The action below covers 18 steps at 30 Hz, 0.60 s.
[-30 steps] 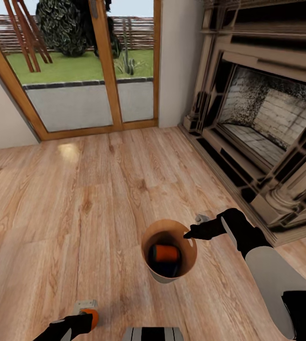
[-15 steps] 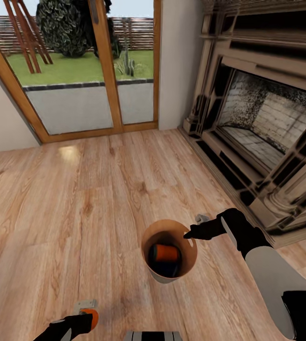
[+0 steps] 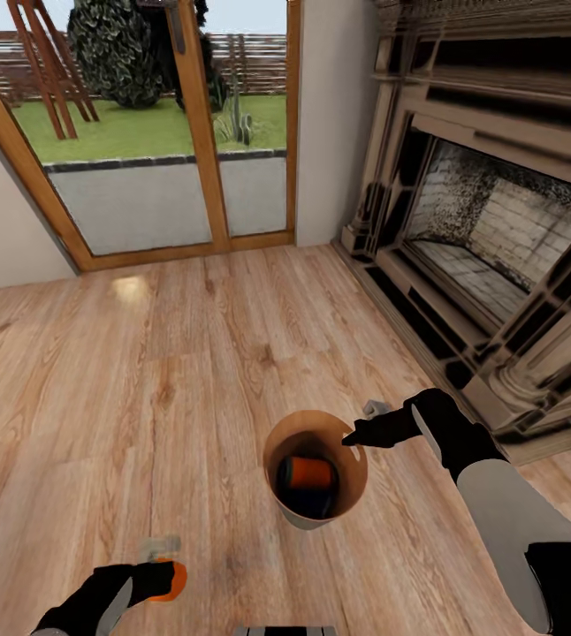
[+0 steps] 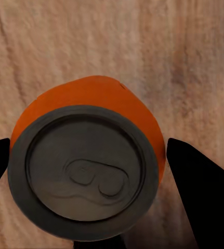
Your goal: Put the three can of soda from the living room inside the tash can in the kitchen.
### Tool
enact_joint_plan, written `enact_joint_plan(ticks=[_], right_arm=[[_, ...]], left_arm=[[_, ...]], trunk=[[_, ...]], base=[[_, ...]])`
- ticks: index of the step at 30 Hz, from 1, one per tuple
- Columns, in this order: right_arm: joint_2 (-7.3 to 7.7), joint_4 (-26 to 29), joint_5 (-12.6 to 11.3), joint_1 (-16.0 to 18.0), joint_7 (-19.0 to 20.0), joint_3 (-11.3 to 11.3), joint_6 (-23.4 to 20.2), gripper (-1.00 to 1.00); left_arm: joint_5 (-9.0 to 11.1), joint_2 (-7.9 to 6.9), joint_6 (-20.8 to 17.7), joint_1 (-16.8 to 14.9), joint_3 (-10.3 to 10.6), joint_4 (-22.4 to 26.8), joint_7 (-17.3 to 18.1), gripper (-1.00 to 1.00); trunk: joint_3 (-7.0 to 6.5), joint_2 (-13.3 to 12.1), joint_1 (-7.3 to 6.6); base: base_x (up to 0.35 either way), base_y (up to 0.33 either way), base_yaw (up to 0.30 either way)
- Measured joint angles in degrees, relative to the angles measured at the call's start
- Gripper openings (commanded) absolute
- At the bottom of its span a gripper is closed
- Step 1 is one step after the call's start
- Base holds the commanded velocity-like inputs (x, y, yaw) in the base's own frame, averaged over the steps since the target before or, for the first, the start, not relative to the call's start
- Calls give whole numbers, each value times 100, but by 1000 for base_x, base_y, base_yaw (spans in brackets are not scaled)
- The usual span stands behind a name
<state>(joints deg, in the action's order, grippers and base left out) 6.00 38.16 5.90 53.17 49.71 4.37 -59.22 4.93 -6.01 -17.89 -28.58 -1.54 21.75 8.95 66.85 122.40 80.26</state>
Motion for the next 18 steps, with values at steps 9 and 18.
enact_joint_plan(ticks=[9, 18], right_arm=[[53, -43, -82, 4, -129, -2, -47, -100], [-12, -908, 122, 843, -532, 297, -51, -100]], left_arm=[[-33, -641, -2690, -1448, -2, 1970, 1206, -100], [-62, -751, -4205, -4924, 1808, 1044, 3234, -100]], trunk=[[-160, -361, -198], [-323, -723, -395]], base=[[0, 0, 0], [0, 0, 0]])
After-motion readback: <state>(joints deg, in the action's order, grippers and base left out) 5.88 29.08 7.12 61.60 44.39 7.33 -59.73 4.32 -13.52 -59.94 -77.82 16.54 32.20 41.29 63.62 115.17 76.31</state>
